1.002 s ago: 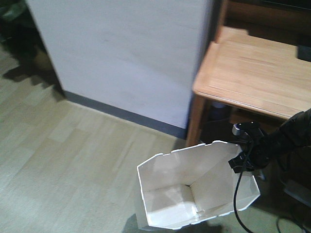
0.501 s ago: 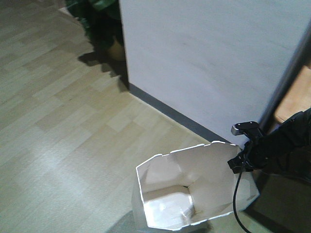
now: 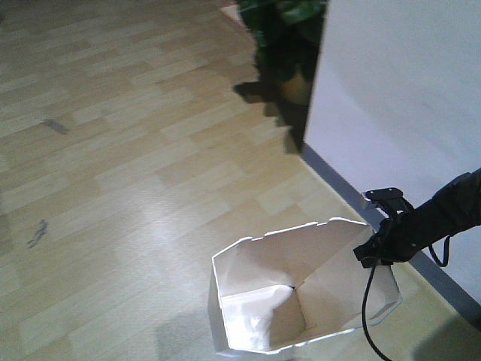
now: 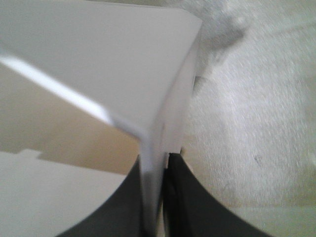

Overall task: Move trash bin to bedside with robot
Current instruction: 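Turn the base away from the desk, holding the bin with the right gripper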

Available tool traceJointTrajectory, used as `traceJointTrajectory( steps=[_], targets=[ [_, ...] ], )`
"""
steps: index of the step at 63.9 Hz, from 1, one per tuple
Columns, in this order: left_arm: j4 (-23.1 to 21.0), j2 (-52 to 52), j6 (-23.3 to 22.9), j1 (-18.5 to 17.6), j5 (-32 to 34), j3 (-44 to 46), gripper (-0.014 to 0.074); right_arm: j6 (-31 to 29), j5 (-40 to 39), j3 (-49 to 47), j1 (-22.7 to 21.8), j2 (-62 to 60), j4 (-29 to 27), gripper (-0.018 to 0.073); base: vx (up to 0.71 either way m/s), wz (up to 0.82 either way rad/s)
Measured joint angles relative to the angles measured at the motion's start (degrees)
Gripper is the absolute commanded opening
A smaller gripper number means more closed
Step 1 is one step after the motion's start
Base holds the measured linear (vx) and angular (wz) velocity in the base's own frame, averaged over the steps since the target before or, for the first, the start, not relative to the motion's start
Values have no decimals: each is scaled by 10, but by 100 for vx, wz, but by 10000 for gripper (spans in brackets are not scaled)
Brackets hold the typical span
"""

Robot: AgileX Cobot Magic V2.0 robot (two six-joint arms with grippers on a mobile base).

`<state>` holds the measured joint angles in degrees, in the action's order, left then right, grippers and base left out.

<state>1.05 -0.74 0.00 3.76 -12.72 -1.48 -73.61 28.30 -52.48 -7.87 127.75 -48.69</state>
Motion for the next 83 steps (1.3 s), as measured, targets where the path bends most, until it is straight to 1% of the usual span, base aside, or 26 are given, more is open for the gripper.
traceJointTrajectory(
  steps=[23, 41, 58, 83],
  targets=[
    [0, 0, 0, 0, 0, 0, -6, 0, 2, 0, 1, 0, -2, -5, 13, 69],
    [0, 0, 0, 0, 0, 0, -6, 0, 8, 0, 1, 0, -2, -5, 12, 52],
    [0, 0, 0, 0, 0, 0, -6, 0, 10, 0, 1, 0, -2, -5, 15, 30],
    [0, 0, 0, 0, 0, 0, -6, 0, 10, 0, 1, 0, -2, -5, 22, 12]
  ],
)
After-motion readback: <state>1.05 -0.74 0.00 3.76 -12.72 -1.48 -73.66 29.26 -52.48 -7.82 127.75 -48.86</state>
